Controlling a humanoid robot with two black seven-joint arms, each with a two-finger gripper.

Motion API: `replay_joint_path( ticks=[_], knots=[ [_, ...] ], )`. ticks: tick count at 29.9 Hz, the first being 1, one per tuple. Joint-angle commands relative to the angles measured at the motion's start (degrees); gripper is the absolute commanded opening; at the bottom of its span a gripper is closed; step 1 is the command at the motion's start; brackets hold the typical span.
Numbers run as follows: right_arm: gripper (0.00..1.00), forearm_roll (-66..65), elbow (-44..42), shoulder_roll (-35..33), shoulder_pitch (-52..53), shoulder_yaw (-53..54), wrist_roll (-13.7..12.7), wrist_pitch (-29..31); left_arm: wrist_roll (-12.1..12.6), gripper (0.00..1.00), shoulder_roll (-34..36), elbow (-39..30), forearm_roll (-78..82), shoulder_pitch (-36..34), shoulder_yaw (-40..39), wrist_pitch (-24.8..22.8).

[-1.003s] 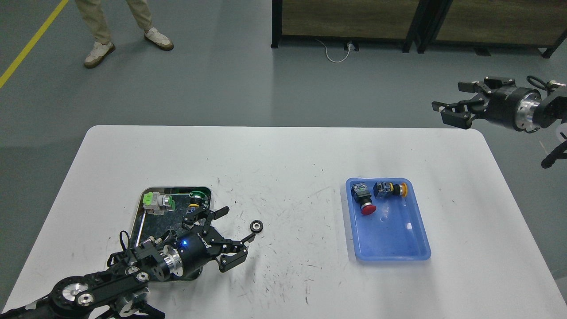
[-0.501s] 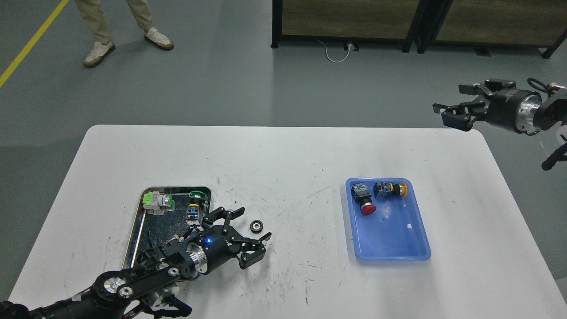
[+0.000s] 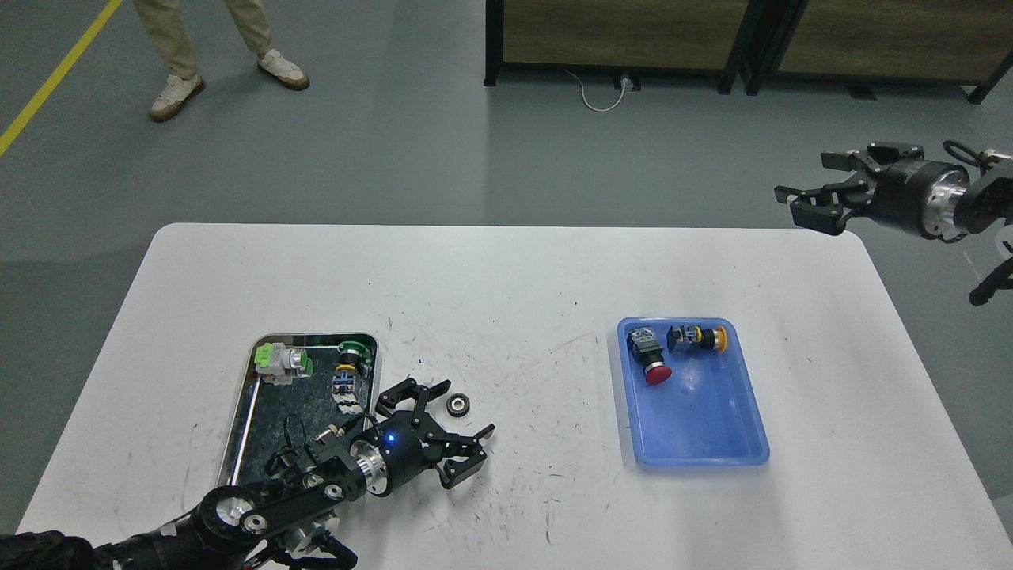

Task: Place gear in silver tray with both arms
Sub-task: 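Grasp the second black gear with the left gripper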

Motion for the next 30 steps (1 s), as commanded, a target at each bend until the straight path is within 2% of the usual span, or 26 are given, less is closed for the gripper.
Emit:
replay_joint_path(
  ticks=[1,4,10,20,26,30],
  knots=[
    [0.84,0.08,0.08,-0.01,0.0,0.08,0.04,0.0,0.01,0.91,0.48,0.05,-0.06,-0.1,-0.41,-0.48],
    [0.84,-0.01,0.0,-0.01,0.0,0.09,0.04,0.0,0.01,0.88,0.48,-0.04,-0.15,-0.1,-0.23,-0.66],
    [0.84,-0.01,0.08,0.08,0.0,0.09,0.04,0.0,0.63,0.7,0.48,-0.04,-0.15,-0.18,0.12,-1.09],
    [0.84,-0.01,0.08,-0.01,0.0,0.09,0.04,0.0,1.42,0.54,0.48,0.05,-0.24,-1.24,-0.05,-2.41],
    [0.84,-0.01,0.08,-0.01,0.0,0.09,0.04,0.0,1.51,0.35,0.48,0.05,-0.15,-1.5,0.12,-2.94],
    [0.84,-0.01,0.08,-0.01,0.0,0.09,0.04,0.0,1.86,0.28,0.57,0.05,-0.24,-1.5,0.21,-3.2]
  ],
)
